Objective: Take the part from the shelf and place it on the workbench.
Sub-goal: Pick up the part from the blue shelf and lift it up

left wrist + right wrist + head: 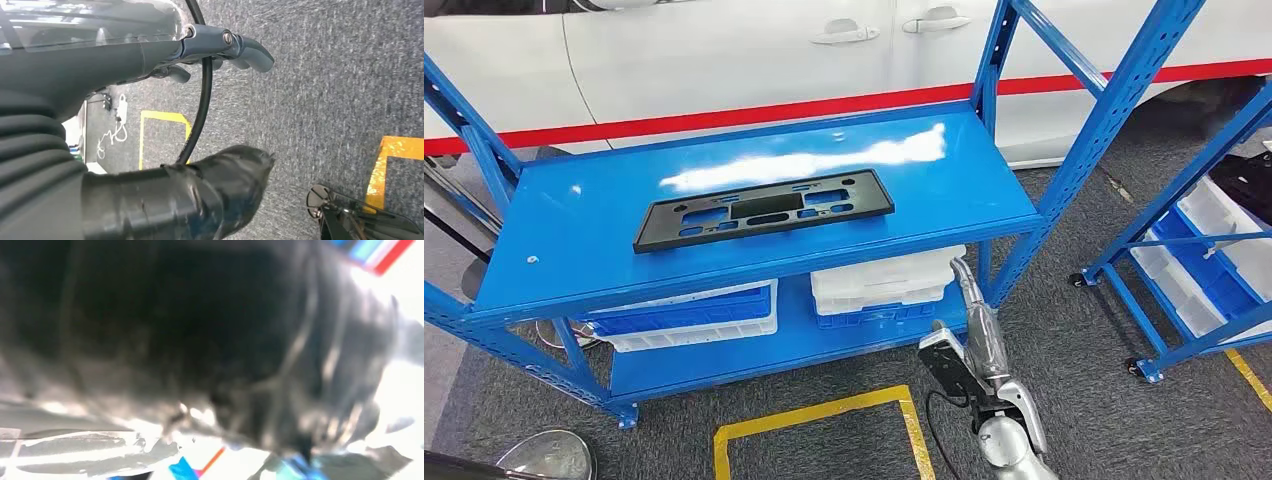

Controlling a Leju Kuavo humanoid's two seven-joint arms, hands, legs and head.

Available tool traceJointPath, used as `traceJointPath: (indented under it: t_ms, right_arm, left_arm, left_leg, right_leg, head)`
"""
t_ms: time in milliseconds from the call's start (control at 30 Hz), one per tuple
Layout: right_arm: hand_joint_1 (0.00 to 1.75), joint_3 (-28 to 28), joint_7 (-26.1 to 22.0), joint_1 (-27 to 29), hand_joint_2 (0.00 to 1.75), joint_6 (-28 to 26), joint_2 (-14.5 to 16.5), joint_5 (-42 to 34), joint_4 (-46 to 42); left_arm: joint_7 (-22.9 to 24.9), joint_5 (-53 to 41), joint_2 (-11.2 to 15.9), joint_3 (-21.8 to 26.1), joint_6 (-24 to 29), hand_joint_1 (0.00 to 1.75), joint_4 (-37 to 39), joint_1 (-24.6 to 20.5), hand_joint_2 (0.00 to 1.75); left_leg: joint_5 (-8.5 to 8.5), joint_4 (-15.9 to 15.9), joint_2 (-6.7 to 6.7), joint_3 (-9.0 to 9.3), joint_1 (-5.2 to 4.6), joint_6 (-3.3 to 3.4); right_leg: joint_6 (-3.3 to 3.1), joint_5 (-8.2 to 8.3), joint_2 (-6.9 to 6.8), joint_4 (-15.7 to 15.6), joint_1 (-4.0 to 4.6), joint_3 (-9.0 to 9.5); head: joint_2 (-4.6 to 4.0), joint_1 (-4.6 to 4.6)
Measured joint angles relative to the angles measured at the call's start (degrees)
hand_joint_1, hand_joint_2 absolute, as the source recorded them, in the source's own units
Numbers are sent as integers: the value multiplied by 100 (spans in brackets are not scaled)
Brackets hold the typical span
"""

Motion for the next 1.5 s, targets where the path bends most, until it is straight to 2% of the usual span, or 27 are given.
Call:
traceJointPath:
  t_ms: [67,300,533,800,933,1200,1367,1500]
  right_arm:
    - [0,166,-49,-47,0,-65,-37,34,-90]
    - [0,1369,-108,-506,0,-148,-161,428,-352]
    - [0,2192,443,-1110,0,155,-84,1031,22]
    - [0,2693,1069,-1930,0,502,292,1572,916]
    - [0,2861,1357,-2311,175,639,515,1852,1378]
    - [0,3080,2022,-3021,175,715,930,2598,2256]
    - [0,3026,2576,-3402,175,373,1050,3258,2672]
    - [0,2822,2808,-3545,175,116,1083,3783,2897]
  left_arm:
    - [7,-46,-8,51,1,0,8,-7,0]
    - [85,-410,-57,382,0,0,58,-70,0]
    - [239,-756,-77,529,-100,0,103,-116,0]
    - [427,-1142,-77,604,-322,0,149,-159,0]
    - [495,-1337,-77,612,-436,0,168,-177,0]
    - [579,-1739,-80,610,-595,0,205,-209,0]
    - [593,-1894,-90,610,-598,0,227,-211,0]
    - [564,-1982,-100,610,-597,0,239,-209,0]
  left_leg:
    - [0,0,1,0,0,0]
    - [0,-1,0,-1,1,0]
    - [1,-1,-1,-3,1,-1]
    - [3,0,-1,-3,1,-2]
    - [3,0,-2,-3,1,-3]
    - [8,1,-1,-3,1,-7]
    - [9,7,-1,-3,1,-6]
    - [9,13,-1,-7,1,-6]
  right_leg:
    - [0,0,1,0,0,0]
    - [0,0,0,1,1,-1]
    - [0,0,-1,3,1,-1]
    - [0,0,0,5,1,-1]
    - [-1,0,0,6,1,-2]
    - [-1,1,0,8,1,-3]
    - [-1,4,1,8,1,-3]
    - [0,4,0,9,2,-3]
  head:
    - [0,0]
    - [0,0]
    - [0,0]
    - [0,0]
    - [0,0]
    - [0,0]
    - [0,0]
    - [0,1]
